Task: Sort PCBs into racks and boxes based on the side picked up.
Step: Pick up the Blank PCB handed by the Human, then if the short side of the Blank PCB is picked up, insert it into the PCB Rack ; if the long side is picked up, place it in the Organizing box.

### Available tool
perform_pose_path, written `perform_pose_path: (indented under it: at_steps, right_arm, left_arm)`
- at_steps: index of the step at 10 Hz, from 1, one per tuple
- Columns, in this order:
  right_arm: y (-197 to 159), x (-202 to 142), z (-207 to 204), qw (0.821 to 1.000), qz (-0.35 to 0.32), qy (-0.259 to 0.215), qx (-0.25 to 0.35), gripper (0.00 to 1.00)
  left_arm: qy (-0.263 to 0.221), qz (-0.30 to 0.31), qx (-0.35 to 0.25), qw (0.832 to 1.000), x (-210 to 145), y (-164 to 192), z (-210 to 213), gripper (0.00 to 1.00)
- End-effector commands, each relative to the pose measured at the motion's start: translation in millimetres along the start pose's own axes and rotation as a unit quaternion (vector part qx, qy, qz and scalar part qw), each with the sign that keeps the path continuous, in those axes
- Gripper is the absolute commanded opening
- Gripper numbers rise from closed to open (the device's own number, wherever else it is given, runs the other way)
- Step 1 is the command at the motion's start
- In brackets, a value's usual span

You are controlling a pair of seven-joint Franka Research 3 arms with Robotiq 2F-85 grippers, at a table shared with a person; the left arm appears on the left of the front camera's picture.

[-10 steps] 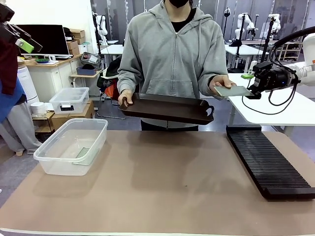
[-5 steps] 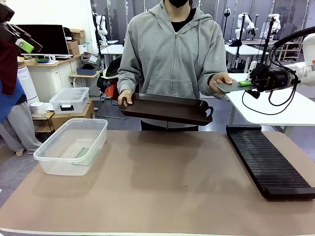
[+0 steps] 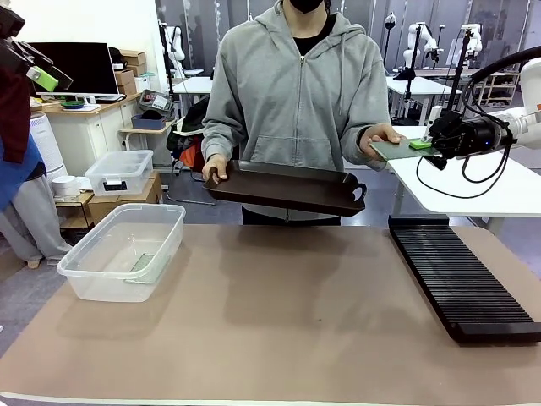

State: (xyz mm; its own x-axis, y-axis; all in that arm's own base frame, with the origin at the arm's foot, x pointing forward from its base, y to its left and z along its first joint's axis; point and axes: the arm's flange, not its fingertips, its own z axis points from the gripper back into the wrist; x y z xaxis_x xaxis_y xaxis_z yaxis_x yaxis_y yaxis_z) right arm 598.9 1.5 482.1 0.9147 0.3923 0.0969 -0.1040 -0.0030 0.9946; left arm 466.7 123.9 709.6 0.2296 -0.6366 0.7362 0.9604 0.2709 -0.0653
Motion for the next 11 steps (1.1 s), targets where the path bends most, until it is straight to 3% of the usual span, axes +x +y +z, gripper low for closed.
perform_pose_path:
  at_steps: [1, 3, 4, 11]
  right_arm:
    - [1.3, -7.3, -5.4, 1.000, -0.004, 0.001, -0.002, 0.00]
    - [1.7, -4.9, -1.5, 0.999, -0.017, -0.041, 0.009, 0.00]
    - [-1.2, -1.0, -0.2, 1.000, -0.001, 0.000, 0.002, 0.00]
    - [-1.2, -1.0, -0.2, 1.000, -0.001, 0.000, 0.002, 0.00]
  left_arm:
    - [-0.002, 0.000, -0.002, 1.000, -1.7, -2.1, -0.9, 1.00]
    - [-0.002, 0.000, -0.002, 1.000, -1.7, -2.1, -0.9, 1.00]
    - [-0.002, 0.000, -0.002, 1.000, -1.7, -2.1, -0.9, 1.00]
    - [-0.002, 0.000, -0.002, 1.000, -1.7, -2.1, -0.9, 1.00]
